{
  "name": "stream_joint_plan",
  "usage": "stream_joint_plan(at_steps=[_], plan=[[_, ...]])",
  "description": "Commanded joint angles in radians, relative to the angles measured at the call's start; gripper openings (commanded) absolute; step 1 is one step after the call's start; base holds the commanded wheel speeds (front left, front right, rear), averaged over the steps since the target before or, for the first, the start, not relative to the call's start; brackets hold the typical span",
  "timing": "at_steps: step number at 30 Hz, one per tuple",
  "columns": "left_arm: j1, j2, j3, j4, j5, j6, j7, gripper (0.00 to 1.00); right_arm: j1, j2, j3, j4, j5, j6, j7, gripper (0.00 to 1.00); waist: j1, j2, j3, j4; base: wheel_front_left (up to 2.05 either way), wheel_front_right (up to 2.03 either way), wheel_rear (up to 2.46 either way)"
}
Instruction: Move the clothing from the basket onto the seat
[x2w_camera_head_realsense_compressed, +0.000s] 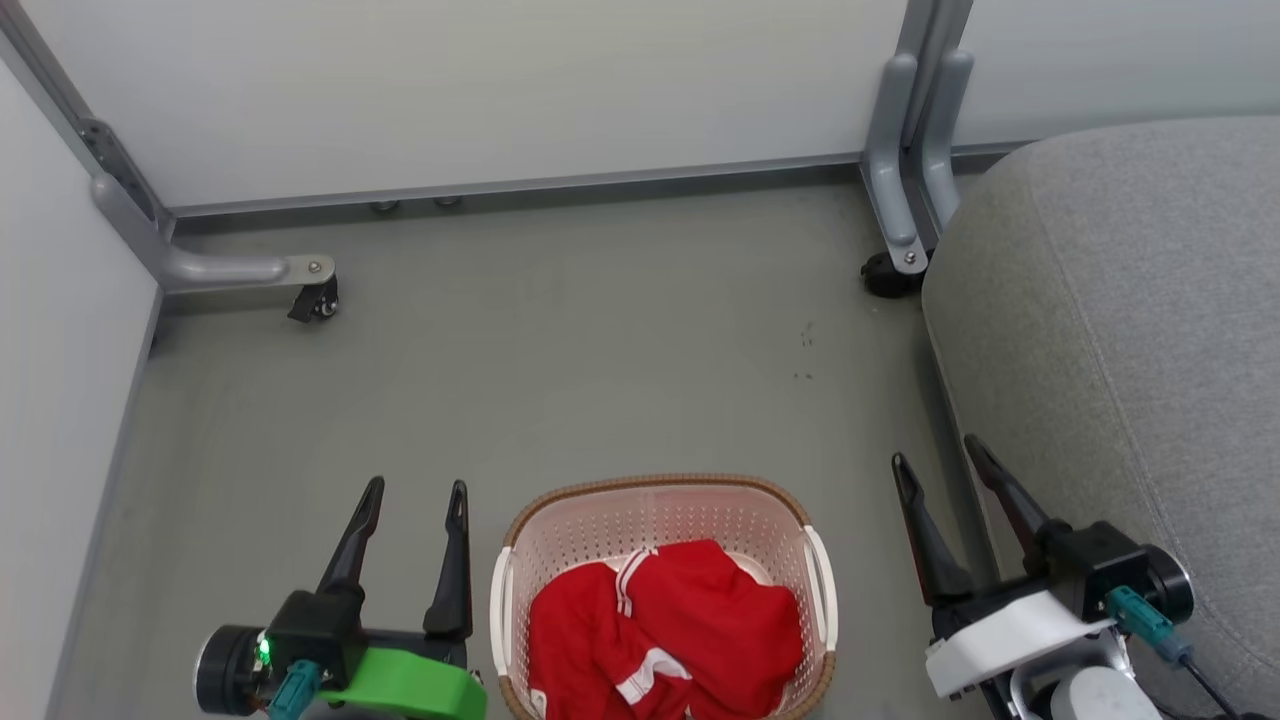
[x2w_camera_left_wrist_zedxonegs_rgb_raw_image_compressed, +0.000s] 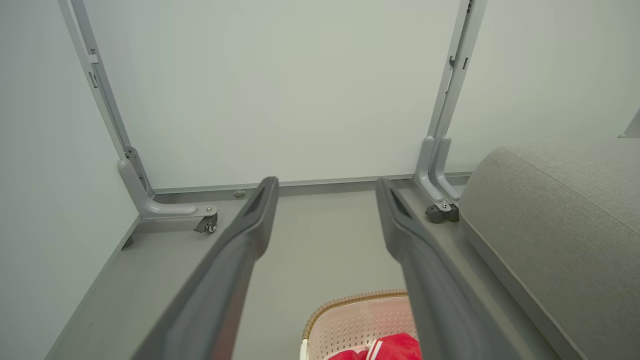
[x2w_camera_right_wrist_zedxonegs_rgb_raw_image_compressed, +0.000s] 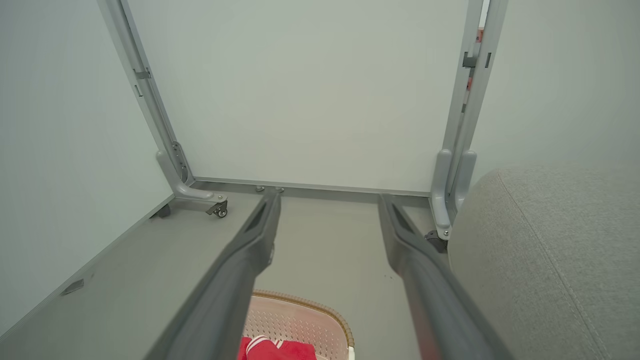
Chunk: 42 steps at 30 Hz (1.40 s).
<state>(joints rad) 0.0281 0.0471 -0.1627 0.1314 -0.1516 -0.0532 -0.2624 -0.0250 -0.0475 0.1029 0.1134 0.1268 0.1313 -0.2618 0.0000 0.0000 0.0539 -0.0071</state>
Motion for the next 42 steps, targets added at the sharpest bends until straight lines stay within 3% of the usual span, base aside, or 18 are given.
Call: stream_joint_plan(at_steps=[1,14,32,42], plan=[[-0.038,0.006,-0.007,0.003,0.017,-0.011,-0.004,1.00,-0.029,-0.005,-0.005,-0.008,-0.008,-0.001,-0.005,1.00,0.0000,0.0000,0.066,0.004,0.00,0.00,0.00],[-0.306,0.023,-0.169,0.156,0.133,-0.072,-0.004,1.00,-0.204,-0.005,-0.032,-0.052,-0.046,-0.001,-0.005,1.00,0.0000,0.0000,0.363,-0.017,0.00,0.00,0.00],[-0.713,0.143,-0.592,0.502,0.092,-0.078,-0.004,1.00,-0.377,-0.004,-0.116,-0.162,-0.055,-0.001,-0.005,1.00,0.0000,0.0000,0.722,-0.096,0.00,0.00,0.00],[-0.920,0.158,-0.839,0.692,0.093,-0.078,-0.004,1.00,-0.431,-0.004,-0.137,-0.216,-0.039,-0.001,-0.005,1.00,0.0000,0.0000,0.844,-0.126,0.00,0.00,0.00]])
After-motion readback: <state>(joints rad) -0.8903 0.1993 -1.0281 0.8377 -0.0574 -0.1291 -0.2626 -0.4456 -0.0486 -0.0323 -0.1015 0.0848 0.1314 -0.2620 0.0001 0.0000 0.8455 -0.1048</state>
